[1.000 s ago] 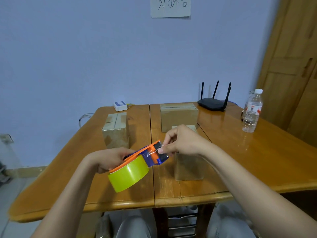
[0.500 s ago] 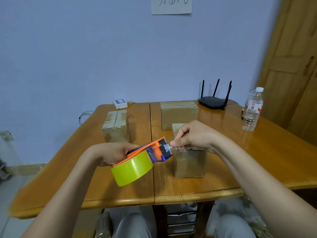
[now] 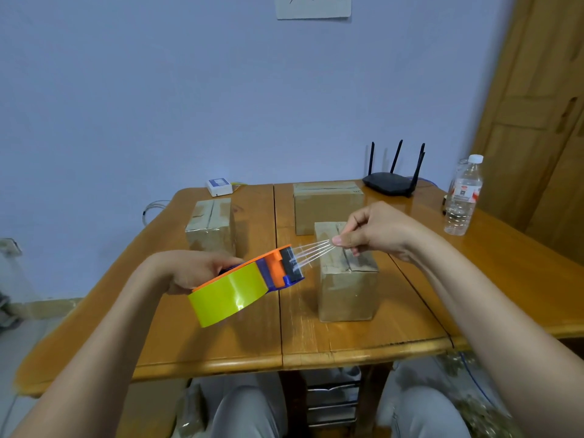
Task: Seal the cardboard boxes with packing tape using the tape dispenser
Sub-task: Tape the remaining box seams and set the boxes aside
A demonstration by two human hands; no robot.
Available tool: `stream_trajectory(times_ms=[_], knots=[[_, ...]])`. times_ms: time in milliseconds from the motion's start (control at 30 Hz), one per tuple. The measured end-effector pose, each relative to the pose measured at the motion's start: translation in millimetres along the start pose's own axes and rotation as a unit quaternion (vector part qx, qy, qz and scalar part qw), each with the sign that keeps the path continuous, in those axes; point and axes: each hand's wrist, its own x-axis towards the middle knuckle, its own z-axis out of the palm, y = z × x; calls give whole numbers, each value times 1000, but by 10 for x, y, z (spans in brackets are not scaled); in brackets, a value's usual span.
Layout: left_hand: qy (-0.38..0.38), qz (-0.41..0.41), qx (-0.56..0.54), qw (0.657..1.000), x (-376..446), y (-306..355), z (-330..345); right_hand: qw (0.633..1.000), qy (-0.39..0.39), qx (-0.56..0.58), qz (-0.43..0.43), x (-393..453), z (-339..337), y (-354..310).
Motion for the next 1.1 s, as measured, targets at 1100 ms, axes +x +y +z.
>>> stream_trajectory(times_ms=[1100], knots=[[136, -53, 124, 981, -39, -292, -182, 962, -90, 201, 162, -183, -369, -51]])
